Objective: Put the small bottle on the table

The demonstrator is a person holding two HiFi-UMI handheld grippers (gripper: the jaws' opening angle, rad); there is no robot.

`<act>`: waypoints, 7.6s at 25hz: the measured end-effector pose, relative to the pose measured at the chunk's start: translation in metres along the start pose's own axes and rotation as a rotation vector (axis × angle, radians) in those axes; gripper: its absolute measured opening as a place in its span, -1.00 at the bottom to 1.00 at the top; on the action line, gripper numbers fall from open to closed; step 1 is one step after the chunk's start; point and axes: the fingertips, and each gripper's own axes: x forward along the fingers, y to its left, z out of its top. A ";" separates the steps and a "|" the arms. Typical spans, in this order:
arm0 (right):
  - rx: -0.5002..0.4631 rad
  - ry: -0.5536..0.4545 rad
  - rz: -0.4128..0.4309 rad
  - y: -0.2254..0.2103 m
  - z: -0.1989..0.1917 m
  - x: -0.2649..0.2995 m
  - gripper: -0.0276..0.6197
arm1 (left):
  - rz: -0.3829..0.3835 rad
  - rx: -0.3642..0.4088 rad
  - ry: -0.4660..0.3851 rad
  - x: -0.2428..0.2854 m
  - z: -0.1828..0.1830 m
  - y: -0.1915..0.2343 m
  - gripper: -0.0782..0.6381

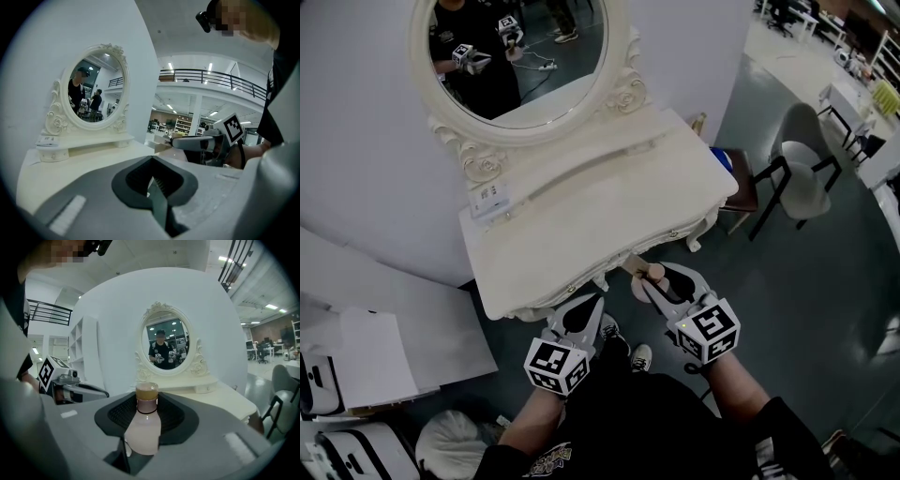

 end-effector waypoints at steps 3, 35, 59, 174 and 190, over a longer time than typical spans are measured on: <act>-0.002 0.010 -0.005 -0.003 0.003 0.012 -0.40 | -0.011 -0.006 0.002 0.009 0.003 0.012 -0.78; -0.013 0.038 -0.001 -0.028 0.052 0.193 -0.40 | 0.012 -0.061 -0.054 0.051 0.054 0.187 -0.78; -0.075 0.048 0.080 -0.017 0.084 0.250 -0.40 | 0.134 -0.095 -0.141 0.019 0.074 0.236 -0.78; -0.215 0.113 0.461 -0.115 0.074 0.361 -0.82 | 0.632 -0.240 -0.240 0.078 0.061 0.162 -0.78; -0.218 0.101 0.490 -0.067 0.038 0.187 -0.82 | 0.533 -0.217 -0.224 0.045 0.016 0.053 -0.78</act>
